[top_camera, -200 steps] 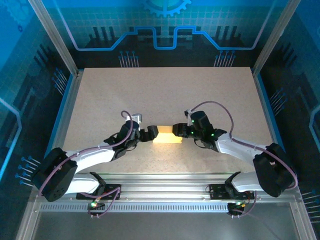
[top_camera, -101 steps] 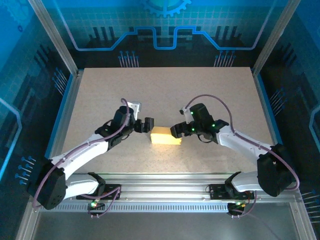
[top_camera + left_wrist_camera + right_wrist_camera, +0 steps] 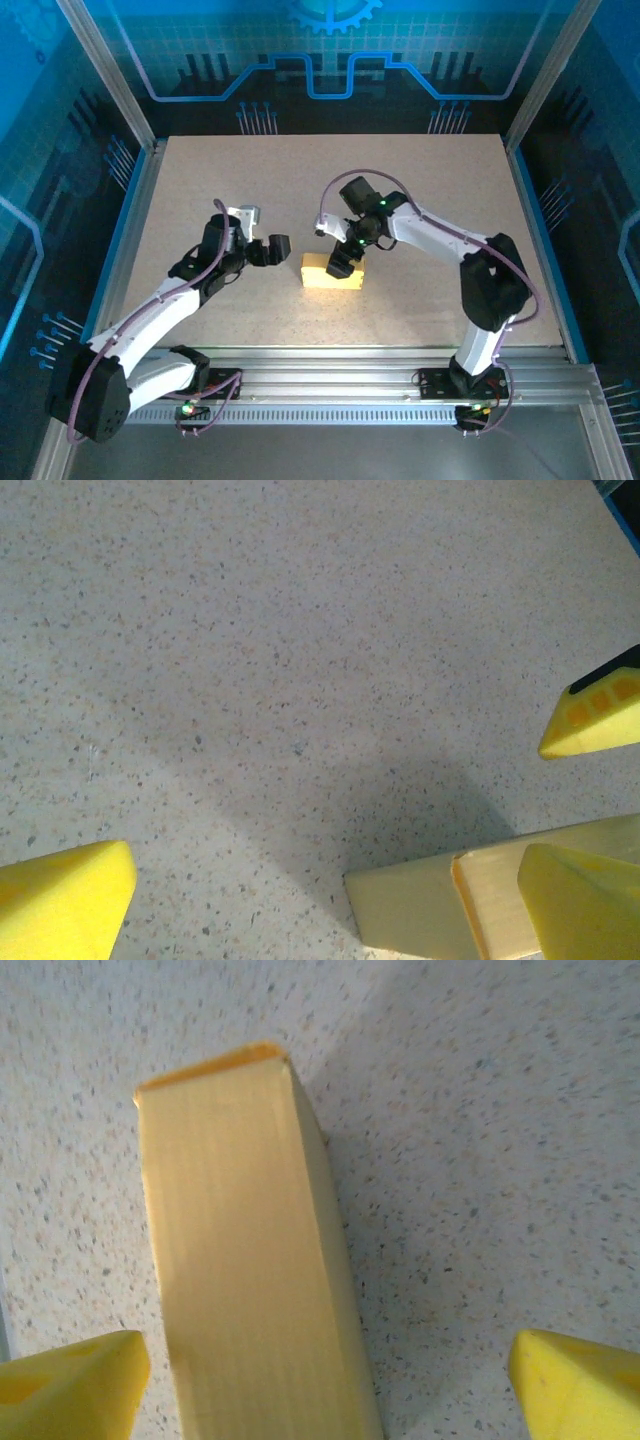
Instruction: Fold the paper box
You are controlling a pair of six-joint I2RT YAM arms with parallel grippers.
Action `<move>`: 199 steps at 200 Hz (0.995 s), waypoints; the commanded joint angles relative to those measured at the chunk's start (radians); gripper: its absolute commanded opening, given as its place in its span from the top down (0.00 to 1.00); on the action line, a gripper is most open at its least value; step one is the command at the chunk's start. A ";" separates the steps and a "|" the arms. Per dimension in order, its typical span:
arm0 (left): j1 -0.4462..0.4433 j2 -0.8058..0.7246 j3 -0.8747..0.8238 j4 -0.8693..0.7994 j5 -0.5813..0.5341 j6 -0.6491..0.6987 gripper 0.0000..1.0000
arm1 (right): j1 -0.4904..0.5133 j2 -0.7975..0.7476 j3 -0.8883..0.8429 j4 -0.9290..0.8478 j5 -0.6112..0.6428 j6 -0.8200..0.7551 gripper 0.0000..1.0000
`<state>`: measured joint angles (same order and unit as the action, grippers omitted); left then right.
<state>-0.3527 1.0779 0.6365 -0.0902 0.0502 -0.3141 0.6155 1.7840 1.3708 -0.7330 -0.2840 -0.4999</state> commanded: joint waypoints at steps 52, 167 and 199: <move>0.023 -0.034 -0.011 -0.026 0.049 0.013 0.01 | 0.025 0.063 0.082 -0.150 0.019 -0.111 0.48; 0.024 -0.009 -0.020 0.005 0.063 0.015 0.01 | -0.039 -0.073 0.044 -0.033 0.331 -0.002 0.60; 0.024 0.018 -0.023 0.034 0.074 0.015 0.01 | -0.066 -0.057 0.038 0.139 0.685 0.061 0.61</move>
<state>-0.3367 1.0737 0.6308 -0.0917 0.0925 -0.3115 0.5705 1.7256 1.4258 -0.7406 0.0860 -0.5114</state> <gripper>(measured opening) 0.989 0.415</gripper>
